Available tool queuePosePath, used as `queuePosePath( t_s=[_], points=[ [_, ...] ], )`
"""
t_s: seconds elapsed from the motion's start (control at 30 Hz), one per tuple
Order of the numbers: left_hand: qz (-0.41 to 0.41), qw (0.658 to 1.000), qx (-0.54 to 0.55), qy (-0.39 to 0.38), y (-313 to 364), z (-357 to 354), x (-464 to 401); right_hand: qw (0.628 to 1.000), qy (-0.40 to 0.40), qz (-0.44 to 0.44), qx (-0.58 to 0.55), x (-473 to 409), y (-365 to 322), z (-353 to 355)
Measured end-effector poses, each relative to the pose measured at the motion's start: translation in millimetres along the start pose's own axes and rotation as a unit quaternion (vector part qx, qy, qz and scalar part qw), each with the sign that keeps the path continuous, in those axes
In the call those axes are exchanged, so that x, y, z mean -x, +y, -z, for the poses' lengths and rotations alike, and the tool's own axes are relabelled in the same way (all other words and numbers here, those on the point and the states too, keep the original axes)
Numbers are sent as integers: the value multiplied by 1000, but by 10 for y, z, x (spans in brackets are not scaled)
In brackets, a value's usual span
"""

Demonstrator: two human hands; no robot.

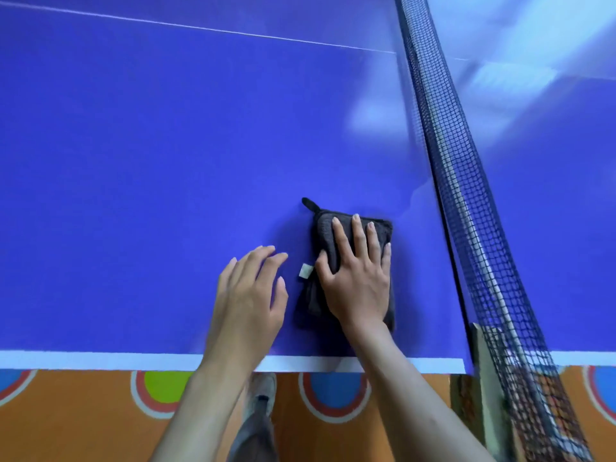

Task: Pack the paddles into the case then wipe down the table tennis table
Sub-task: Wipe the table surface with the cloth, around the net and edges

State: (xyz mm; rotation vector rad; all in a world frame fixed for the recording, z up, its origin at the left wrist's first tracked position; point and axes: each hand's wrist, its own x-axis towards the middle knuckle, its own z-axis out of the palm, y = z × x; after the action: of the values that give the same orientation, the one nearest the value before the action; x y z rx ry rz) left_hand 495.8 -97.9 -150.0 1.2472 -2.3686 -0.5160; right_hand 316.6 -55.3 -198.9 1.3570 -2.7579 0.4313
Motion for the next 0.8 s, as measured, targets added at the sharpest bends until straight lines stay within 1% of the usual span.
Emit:
queuePosePath(
  t_s=[0.1, 0.23, 0.43, 0.63, 0.8],
  points=[
    [-3, 1000, 5, -5, -46, -116, -289, 1000, -6, -9, 1, -450, 4, -53],
    [17, 1000, 17, -1, -64, -204, -596, 1000, -14, -11, -1, -929, -8, -88],
    [7, 1000, 14, -2, 12, -283, -819, 999, -22, 29, -10, -1515, 47, -146],
    [5, 1000, -3, 3, 186, -317, -636, 998, -18, 55, -18, -1467, 116, -161],
    [2, 1000, -8, 5, 431, -361, -332, 997, -13, 72, -22, -871, 326, -45]
  ],
)
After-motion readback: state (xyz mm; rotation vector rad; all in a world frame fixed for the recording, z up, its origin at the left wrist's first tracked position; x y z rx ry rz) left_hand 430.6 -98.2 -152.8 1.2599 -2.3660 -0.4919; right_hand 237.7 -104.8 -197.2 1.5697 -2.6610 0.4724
